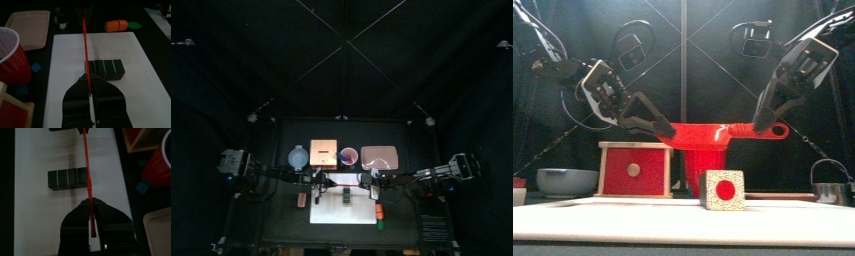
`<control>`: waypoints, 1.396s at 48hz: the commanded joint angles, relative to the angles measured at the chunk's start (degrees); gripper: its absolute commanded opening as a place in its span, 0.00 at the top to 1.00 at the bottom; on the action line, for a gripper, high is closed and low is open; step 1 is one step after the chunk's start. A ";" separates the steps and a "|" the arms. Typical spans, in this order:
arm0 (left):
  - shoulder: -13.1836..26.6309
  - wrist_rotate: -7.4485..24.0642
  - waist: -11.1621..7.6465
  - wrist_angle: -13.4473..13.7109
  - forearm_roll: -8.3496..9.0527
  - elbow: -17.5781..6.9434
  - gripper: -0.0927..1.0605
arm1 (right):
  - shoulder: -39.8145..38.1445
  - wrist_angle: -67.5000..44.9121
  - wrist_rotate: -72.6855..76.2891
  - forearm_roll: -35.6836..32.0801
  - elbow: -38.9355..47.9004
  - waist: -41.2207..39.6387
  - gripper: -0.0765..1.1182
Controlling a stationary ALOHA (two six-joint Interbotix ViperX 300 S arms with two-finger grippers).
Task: Cut the sushi into 4 pieces with the knife
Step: Cut the sushi into 4 pieces
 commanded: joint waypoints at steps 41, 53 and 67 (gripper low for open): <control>5.27 5.36 -2.11 -0.97 -3.60 -3.87 0.87 | 3.08 5.10 -0.44 1.14 -3.52 2.11 0.85; 5.98 5.45 -2.11 -0.97 -3.60 -3.87 0.87 | 3.34 4.83 -0.18 0.97 -3.52 2.02 0.85; 7.47 5.54 -1.85 -0.97 -3.69 -3.87 0.87 | 4.92 4.83 -0.18 0.88 -3.52 1.93 0.85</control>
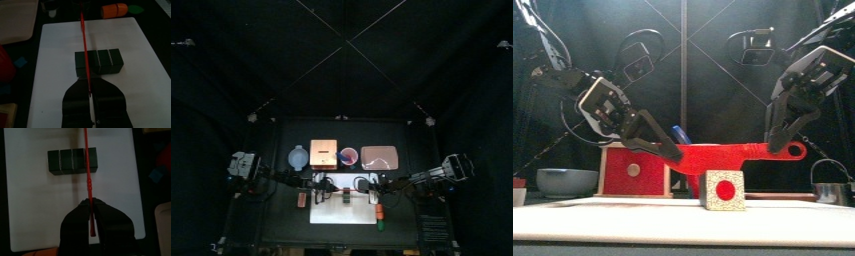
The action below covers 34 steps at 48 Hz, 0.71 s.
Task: Cut the sushi into 4 pieces with the knife
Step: Cut the sushi into 4 pieces
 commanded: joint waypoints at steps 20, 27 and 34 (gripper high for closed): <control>2.02 -0.09 -0.26 0.09 0.09 -0.97 0.87 | 1.23 -1.23 0.18 0.09 -1.85 0.00 0.85; 2.64 -0.09 -0.70 0.26 -0.53 -0.97 0.87 | 1.32 -1.49 0.18 0.26 -1.85 0.09 0.85; 3.08 0.00 -0.70 0.35 -1.05 -1.05 0.87 | 2.02 -1.85 0.18 0.35 -1.67 0.09 0.85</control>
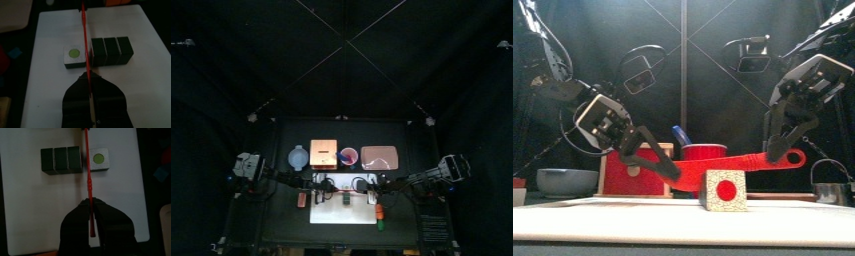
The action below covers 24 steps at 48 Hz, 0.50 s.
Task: Cut the sushi into 4 pieces with the knife
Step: Cut the sushi into 4 pieces
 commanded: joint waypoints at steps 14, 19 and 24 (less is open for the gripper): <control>3.08 0.09 1.41 0.00 -2.37 -1.14 0.87 | 4.04 -1.58 -0.18 0.09 -0.53 -0.79 0.85; 3.60 0.26 2.37 0.00 -2.90 -1.23 0.87 | 4.48 -1.23 -0.18 -0.18 -0.26 -2.11 0.85; 3.16 0.35 3.96 0.00 -2.90 -1.23 0.87 | 3.52 -0.97 -0.44 -0.44 0.00 -3.78 0.85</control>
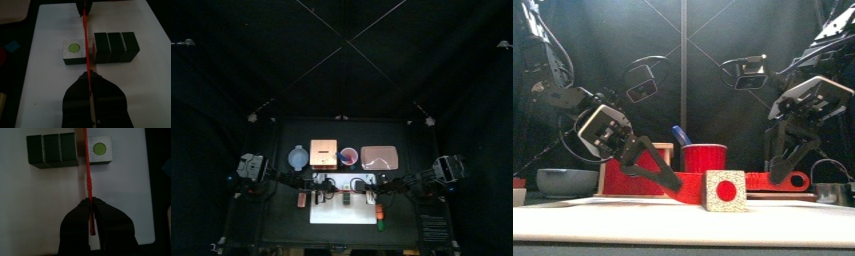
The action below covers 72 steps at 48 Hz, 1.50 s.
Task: Cut the sushi into 4 pieces with the knife
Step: Cut the sushi into 4 pieces
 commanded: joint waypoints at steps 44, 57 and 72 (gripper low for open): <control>-9.84 -0.18 -4.66 0.70 4.22 -0.09 0.87 | -11.43 1.93 0.18 2.99 -0.09 5.10 0.85; -8.09 -0.35 -4.83 1.32 4.04 -0.53 0.87 | -9.40 1.67 0.18 3.08 -0.18 5.10 0.85; -7.47 -0.44 -5.71 1.58 3.52 -0.53 0.87 | -8.00 1.58 0.18 3.96 -0.18 5.36 0.85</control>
